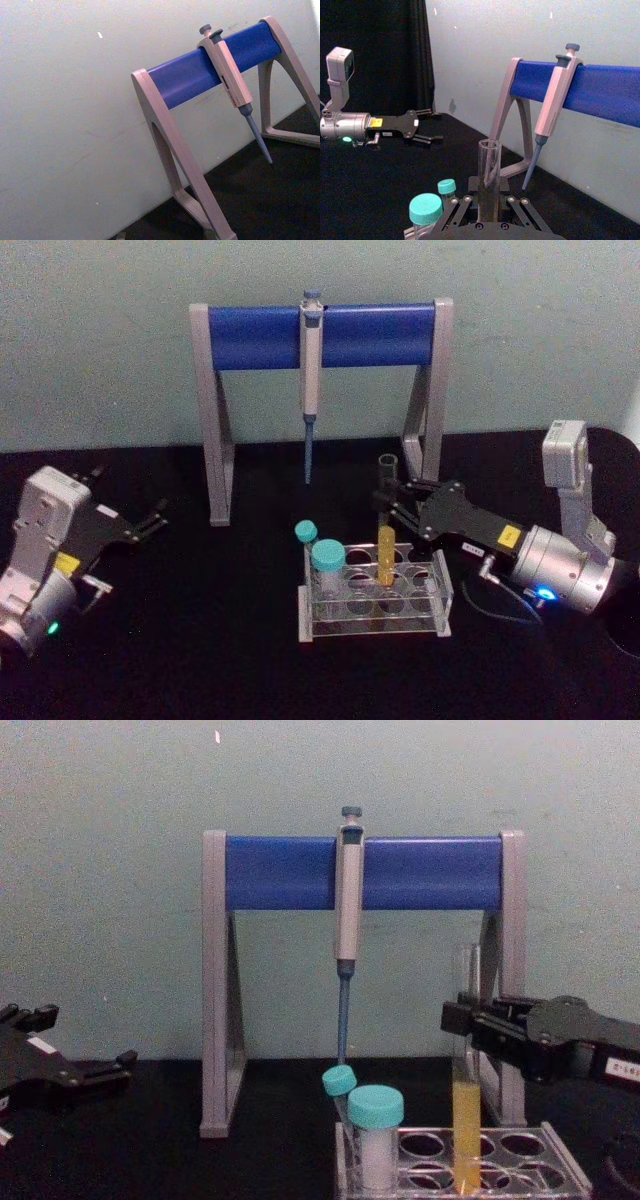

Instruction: Pick up the test tube from the test tube rack, shake it, then place it back into the test tube rack.

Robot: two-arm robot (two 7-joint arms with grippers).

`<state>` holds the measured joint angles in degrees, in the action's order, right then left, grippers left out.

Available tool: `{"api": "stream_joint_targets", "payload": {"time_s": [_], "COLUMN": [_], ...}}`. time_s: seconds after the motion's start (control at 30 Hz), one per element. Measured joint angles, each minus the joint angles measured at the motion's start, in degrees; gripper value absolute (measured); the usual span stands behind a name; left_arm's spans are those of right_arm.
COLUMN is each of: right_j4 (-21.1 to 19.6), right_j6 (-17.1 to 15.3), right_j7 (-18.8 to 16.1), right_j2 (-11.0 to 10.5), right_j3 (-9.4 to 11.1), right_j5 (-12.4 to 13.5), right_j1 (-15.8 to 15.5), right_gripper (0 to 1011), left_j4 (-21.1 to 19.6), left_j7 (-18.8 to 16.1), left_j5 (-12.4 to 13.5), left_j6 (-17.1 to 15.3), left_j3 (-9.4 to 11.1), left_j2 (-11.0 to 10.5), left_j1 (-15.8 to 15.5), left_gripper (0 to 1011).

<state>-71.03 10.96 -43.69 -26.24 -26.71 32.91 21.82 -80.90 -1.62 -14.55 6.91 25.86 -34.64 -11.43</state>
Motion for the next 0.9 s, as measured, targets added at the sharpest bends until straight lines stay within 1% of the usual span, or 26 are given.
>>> {"api": "stream_joint_targets", "payload": {"time_s": [0.33,0.9], "right_j4": [1.4,2.1], "right_j6": [-0.9,-2.7], "right_j7": [0.0,0.7], "right_j2": [0.4,0.5], "right_j3": [-0.6,-1.3], "right_j5": [-0.5,-1.3], "right_j1": [0.7,1.3], "right_gripper": [229,229], "left_j4": [0.0,0.0], "left_j7": [0.0,0.0], "left_j5": [0.0,0.0], "left_j6": [0.0,0.0], "left_j3": [0.0,0.0], "left_j2": [0.0,0.0], "left_j1": [0.0,0.0], "left_gripper": [1001,1001]}}
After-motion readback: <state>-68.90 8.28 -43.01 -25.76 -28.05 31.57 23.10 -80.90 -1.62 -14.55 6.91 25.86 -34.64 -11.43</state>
